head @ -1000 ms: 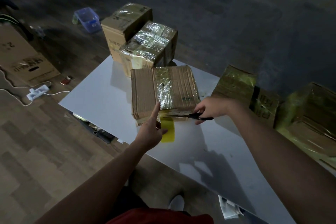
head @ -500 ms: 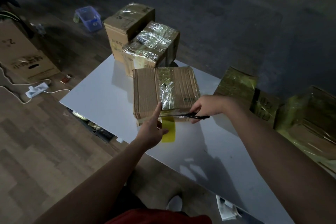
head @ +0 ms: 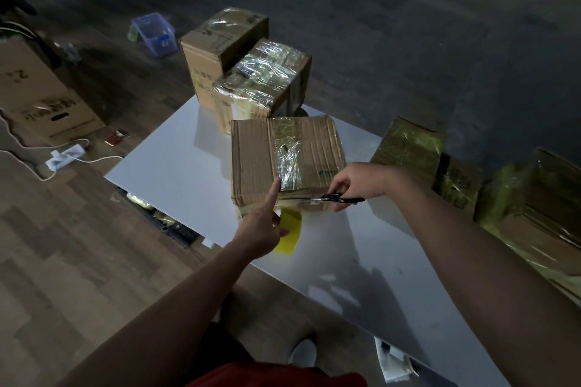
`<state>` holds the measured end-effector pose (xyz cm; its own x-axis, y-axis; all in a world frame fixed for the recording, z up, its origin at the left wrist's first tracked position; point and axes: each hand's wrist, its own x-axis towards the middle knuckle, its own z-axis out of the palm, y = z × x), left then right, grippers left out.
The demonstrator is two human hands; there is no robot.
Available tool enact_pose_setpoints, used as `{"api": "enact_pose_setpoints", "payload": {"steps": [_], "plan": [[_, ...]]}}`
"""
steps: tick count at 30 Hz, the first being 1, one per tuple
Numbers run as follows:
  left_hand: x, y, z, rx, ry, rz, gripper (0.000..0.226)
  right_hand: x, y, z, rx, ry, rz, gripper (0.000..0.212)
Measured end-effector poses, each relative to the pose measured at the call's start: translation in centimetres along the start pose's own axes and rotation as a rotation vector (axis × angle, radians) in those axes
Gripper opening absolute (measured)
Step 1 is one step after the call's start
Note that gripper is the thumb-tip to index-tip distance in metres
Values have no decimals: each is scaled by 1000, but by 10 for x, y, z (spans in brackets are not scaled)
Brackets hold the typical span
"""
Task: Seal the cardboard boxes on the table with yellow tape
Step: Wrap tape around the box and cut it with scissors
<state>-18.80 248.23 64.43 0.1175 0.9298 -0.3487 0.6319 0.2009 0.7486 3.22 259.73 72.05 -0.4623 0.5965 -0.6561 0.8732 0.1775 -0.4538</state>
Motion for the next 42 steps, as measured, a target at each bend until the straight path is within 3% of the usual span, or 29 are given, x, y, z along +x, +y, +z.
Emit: {"api": "enact_pose_setpoints", "payload": {"steps": [12,20,22,26,29,35,38,42], "plan": [[-1,3,-4,86,-9,-9,116,-4,12,22,-143,0,86,42],[-18,16,21,103,-50,128,115,-28,43,48,119,62,215,50],[-21,21,37,41,-47,129,103,-37,54,58,148,89,260,50],[-10,26,67,-181,-80,-15,42,-58,78,92,64,230,398,46],[0,35,91,-315,-92,-117,20,-71,96,133,-28,356,491,34],[13,55,139,-539,-216,-292,7,-83,117,200,-98,487,611,31],[20,61,148,-558,-191,-340,4,-78,121,213,-146,505,634,30],[23,64,138,-510,-158,-374,10,-71,119,214,-8,492,631,37]]}}
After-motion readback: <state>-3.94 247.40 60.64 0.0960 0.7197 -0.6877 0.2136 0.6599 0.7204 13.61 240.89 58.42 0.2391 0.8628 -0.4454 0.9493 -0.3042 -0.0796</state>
